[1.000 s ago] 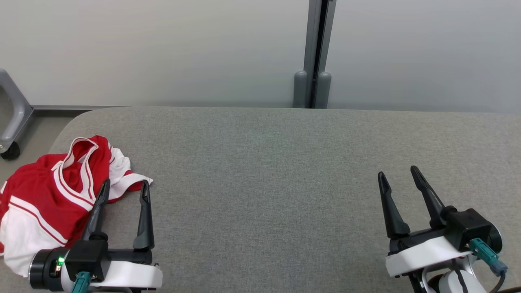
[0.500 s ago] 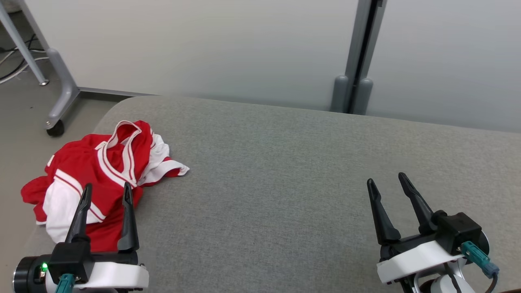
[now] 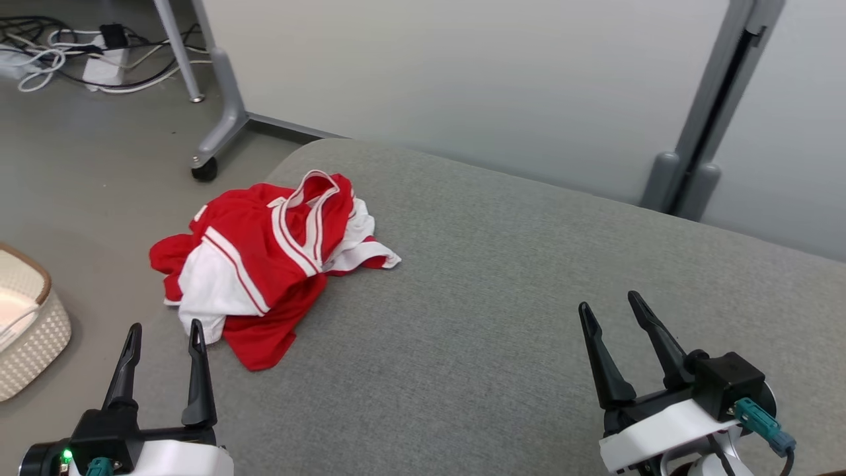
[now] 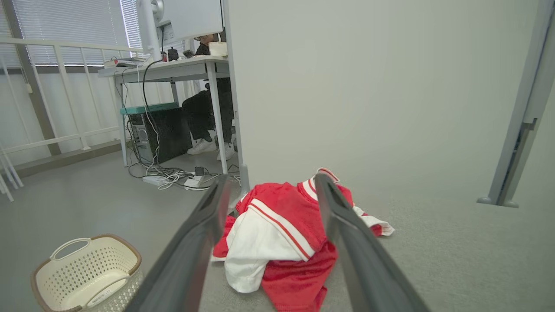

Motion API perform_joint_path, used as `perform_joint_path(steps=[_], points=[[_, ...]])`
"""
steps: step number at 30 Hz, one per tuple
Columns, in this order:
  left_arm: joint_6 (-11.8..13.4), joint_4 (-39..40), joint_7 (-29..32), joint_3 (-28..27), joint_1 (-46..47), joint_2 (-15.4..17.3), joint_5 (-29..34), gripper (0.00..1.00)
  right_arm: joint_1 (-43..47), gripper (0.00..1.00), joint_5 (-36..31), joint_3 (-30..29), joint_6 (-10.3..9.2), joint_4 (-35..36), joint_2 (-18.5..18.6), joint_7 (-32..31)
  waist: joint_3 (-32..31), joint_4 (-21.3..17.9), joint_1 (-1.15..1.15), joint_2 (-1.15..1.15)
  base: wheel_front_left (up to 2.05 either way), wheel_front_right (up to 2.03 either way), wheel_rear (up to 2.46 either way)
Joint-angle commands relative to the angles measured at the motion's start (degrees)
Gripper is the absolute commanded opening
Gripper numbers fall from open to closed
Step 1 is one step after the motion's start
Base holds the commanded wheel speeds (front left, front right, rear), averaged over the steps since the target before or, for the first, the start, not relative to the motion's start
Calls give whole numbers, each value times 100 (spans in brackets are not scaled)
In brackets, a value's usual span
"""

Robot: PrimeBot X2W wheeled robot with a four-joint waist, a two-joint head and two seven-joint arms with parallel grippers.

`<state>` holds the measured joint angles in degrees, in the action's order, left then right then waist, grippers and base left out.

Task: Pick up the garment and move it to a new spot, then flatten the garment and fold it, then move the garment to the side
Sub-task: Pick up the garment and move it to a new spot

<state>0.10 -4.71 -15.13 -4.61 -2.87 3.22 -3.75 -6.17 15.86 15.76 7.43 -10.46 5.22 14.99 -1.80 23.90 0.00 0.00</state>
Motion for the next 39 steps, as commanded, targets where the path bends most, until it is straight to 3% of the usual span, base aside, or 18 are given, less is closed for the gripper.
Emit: perform_joint_path(steps=[1, 5, 16, 22, 26, 28, 39], points=[[-6, -21, -3, -29, -1, 21, -51, 100, 47, 100, 35, 10, 10, -6, 29, 28, -28, 219, 0, 0, 0, 0, 0], [-37, -60, -3, -94, -19, 17, -48, 100, 45, 100, 53, 65, 11, 4, 33, 28, -33, 431, 0, 0, 0, 0, 0], [-43, -29, -3, -283, -93, -8, -247, 100, -161, 100, 105, 245, 10, -71, 91, 28, 26, 486, 0, 0, 0, 0, 0], [-241, -410, 6, -352, 131, 18, -639, 100, -65, 100, 152, 164, 10, 27, 63, 29, -7, 453, 0, 0, 0, 0, 0], [-444, -738, 493, -415, 548, 195, -992, 100, -14, 100, 89, 35, 11, 166, 74, 29, 31, 367, 0, 0, 0, 0, 0], [-528, -876, 989, -457, 940, 444, -1199, 100, -88, 100, 49, 3, 11, 252, 149, 28, 174, 224, 0, 0, 0, 0, 0], [-737, -1628, 2371, -542, 2508, 1466, -2146, 100, -630, 100, 69, 99, 11, 737, 443, 28, 974, -523, 0, 0, 0, 0, 0]])
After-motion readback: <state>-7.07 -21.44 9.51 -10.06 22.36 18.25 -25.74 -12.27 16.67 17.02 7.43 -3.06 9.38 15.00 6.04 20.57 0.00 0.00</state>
